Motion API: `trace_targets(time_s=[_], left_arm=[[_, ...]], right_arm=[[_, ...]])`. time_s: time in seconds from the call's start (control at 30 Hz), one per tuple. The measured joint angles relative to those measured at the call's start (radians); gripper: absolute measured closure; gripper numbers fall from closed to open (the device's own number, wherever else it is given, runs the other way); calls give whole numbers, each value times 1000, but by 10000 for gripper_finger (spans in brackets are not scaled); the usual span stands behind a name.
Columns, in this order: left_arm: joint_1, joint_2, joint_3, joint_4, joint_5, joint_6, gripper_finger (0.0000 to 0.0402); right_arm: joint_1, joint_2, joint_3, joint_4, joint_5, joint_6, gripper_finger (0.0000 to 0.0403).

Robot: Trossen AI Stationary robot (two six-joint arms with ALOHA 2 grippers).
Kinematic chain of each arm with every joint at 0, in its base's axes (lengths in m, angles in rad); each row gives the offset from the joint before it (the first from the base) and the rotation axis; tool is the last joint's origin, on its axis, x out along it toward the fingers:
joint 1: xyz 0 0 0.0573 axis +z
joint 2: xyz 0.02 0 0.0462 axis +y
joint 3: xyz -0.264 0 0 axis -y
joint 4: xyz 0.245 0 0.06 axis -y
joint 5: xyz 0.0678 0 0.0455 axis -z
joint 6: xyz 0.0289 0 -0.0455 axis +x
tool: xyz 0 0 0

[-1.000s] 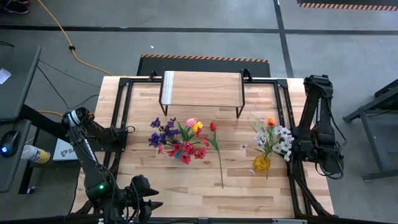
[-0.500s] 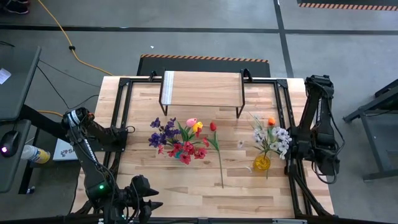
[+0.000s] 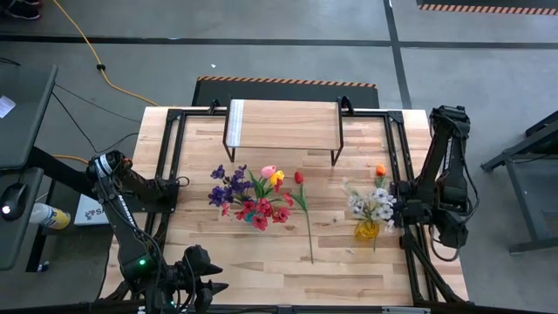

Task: Pick and place flowers into a vace then onto a shelf
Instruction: Put the white flowers into the yellow vase

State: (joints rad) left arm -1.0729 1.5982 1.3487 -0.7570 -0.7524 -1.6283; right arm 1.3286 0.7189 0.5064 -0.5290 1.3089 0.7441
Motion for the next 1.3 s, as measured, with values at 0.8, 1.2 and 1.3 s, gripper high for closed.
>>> trace_targets(time_s=[0.8,1.2,1.3], left_arm=[[0,0,0,0,0,0,114],[0,0,0,1,-1,-1,114],[0,0,0,2,-20,-2,114]], right_arm=[[-87,-41,0,-48,-265,174,398],[-87,-54,0,-46,-292,197,372],[-87,-53,0,-46,-311,199,356]])
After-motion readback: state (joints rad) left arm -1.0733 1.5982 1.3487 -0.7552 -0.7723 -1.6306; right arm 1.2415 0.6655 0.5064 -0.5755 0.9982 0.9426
